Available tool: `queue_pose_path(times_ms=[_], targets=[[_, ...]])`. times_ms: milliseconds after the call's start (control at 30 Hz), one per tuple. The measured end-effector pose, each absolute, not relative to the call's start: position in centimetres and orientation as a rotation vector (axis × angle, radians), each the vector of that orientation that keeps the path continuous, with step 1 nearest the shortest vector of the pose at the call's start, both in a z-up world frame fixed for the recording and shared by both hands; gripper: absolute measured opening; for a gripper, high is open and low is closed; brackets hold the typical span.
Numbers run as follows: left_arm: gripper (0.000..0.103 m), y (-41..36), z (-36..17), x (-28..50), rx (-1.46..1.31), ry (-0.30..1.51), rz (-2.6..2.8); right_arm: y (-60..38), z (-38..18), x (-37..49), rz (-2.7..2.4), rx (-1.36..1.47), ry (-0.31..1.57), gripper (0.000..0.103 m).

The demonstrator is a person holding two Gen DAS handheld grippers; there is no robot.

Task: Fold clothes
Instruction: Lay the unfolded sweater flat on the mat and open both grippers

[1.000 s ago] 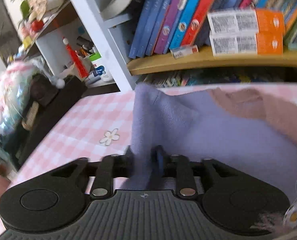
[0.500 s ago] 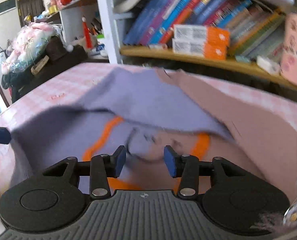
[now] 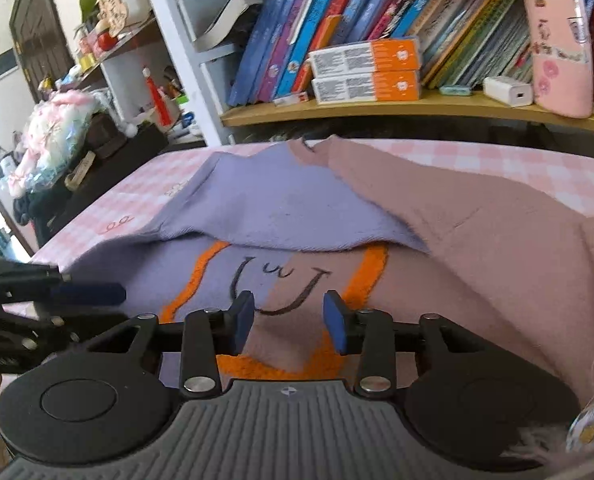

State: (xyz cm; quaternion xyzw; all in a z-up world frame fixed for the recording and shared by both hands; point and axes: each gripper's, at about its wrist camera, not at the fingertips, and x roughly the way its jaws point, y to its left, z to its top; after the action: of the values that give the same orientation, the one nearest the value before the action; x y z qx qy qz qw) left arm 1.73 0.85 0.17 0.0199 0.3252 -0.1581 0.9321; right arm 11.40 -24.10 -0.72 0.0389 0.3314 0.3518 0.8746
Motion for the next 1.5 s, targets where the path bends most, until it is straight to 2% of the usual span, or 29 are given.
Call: queue_pose_path(times_ms=[233, 300, 400, 433, 500, 567, 600, 800, 1033, 1167, 1233, 1367, 1400, 1467, 1500], targets=[[0.036, 1.9, -0.3, 0.4, 0.062, 0.697, -0.259, -25.7, -1.1, 12.7, 0.632, 0.081, 0.694, 0.035], [0.036, 2.5, -0.4, -0.2, 0.062, 0.700, -0.233, -26.6, -0.6, 13.5, 0.544, 0.041, 0.646, 0.033], [0.036, 3.5, -0.3, -0.9, 0.047, 0.702, -0.199, -29.5, 0.7, 14.2, 0.160, -0.105, 0.406, 0.012], [0.036, 3.9, -0.2, -1.1, 0.042, 0.703, -0.188, -30.4, 1.1, 14.4, 0.036, -0.149, 0.326, 0.017], [0.036, 4.3, 0.1, -1.6, 0.027, 0.696, -0.187, -33.7, 2.1, 13.7, 0.008, -0.032, 0.284, 0.018], [0.036, 4.1, 1.0, -2.1, 0.040, 0.675, -0.190, -35.6, 2.7, 12.7, 0.116, 0.089, 0.287, 0.024], [0.036, 3.7, 1.7, -2.2, 0.056, 0.658, -0.200, -35.3, 2.7, 12.4, 0.163, 0.095, 0.307, 0.032], [0.036, -1.0, 5.9, -1.1, 0.193, 0.559, -0.347, -31.0, 2.9, 10.8, 0.473, 0.042, 0.429, 0.033], [0.037, -10.3, 4.9, 7.2, 0.429, 0.615, -0.499, -27.9, 0.8, 11.7, 0.556, 0.011, 0.626, 0.031], [0.038, -14.8, 2.4, 11.1, 0.571, 0.643, -0.485, -29.9, -0.3, 13.6, 0.373, 0.025, 0.664, 0.029], [0.038, -16.4, 1.1, 12.0, 0.677, 0.613, -0.451, -31.1, -0.7, 14.0, 0.379, 0.080, 0.675, 0.023], [0.037, -18.0, -0.5, 13.1, 0.803, 0.553, -0.392, -31.1, -0.7, 13.9, 0.374, 0.064, 0.676, 0.021], [0.036, -17.9, -0.6, 13.2, 0.805, 0.542, -0.383, -31.0, -0.7, 13.8, 0.373, 0.054, 0.674, 0.021], [0.006, -17.8, -0.8, 13.4, 0.810, 0.520, -0.364, -30.9, -0.7, 13.7, 0.370, 0.033, 0.669, 0.021], [0.007, -17.7, -1.0, 13.5, 0.813, 0.509, -0.354, -30.9, -0.8, 13.8, 0.369, 0.025, 0.667, 0.021]])
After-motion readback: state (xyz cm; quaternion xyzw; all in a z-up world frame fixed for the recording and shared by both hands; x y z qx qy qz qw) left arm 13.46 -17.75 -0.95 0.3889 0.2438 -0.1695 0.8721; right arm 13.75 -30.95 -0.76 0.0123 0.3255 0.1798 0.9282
